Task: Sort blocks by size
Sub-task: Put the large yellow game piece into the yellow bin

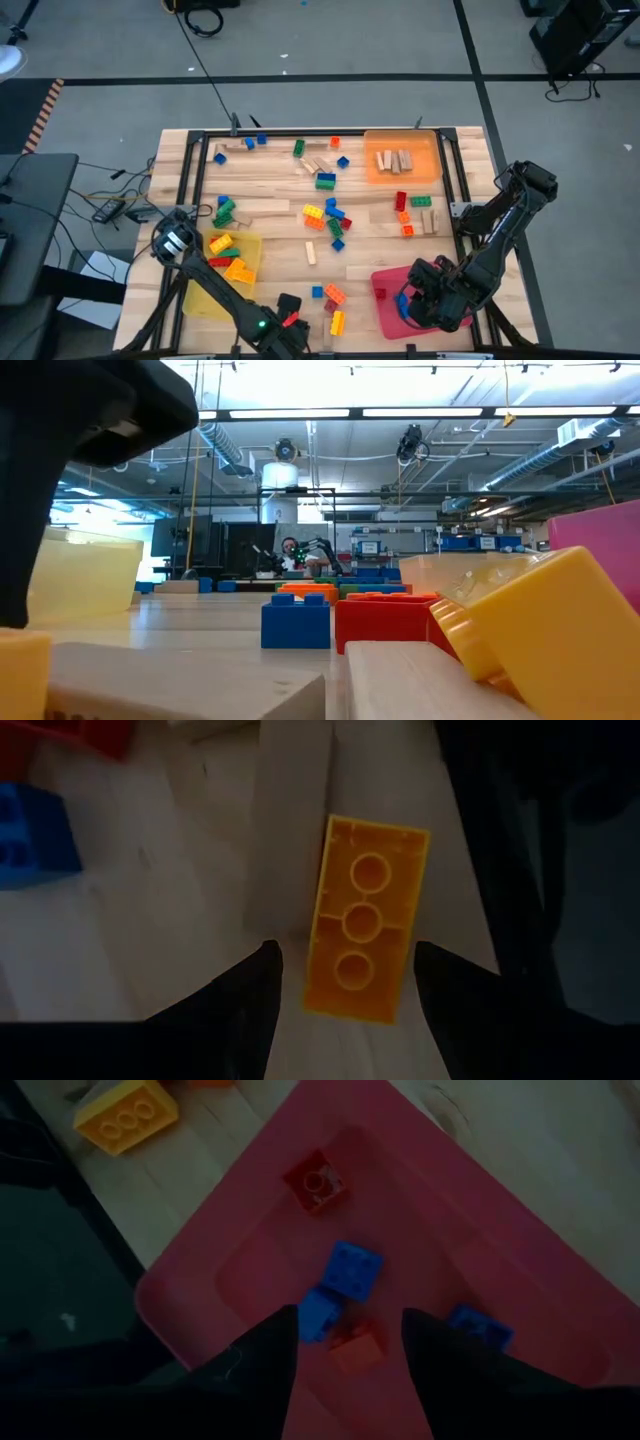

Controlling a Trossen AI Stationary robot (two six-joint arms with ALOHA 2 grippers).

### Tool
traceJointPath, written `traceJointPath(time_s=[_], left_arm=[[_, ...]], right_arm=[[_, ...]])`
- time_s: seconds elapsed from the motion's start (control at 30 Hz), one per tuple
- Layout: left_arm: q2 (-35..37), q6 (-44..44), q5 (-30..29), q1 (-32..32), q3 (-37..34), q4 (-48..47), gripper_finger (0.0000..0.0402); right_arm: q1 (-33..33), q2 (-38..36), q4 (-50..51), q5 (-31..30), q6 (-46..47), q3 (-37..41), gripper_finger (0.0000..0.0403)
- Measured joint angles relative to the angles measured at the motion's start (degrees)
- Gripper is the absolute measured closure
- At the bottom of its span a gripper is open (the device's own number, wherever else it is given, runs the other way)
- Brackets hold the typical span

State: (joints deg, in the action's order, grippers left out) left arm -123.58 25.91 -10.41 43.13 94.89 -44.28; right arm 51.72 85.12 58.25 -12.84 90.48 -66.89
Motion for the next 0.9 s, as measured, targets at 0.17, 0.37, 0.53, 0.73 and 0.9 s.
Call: traceJointPath(time_s=[0.17,0.37,0.53,0.73,0.9], left_arm=[[-0.9,-0.2,1.0,-0.2,-0.6,1.5,0.0178],[-1.0,1.5,0.9,-0.2,-2.2,2.9,0.0227],[-0.9,1.6,0.8,-0.2,-2.2,2.5,0.0259],[1.0,1.6,0.6,-0.5,-2.1,-4.0,0.0259],[5.9,3.1,0.6,-1.1,-1.9,-11.5,0.0259]], right_arm=[[0.0,0.0,-0.3,0.0,0.0,0.0,0.0209],[0.1,0.0,-0.5,0.0,-0.1,0.0,0.0209],[0.4,0.0,-0.5,-0.4,-0.5,0.0,0.0209],[0.4,0.0,-0.5,-1.0,-0.6,0.0,0.0209],[0.4,0.0,-0.4,-1.1,-0.6,0.0,0.0209]])
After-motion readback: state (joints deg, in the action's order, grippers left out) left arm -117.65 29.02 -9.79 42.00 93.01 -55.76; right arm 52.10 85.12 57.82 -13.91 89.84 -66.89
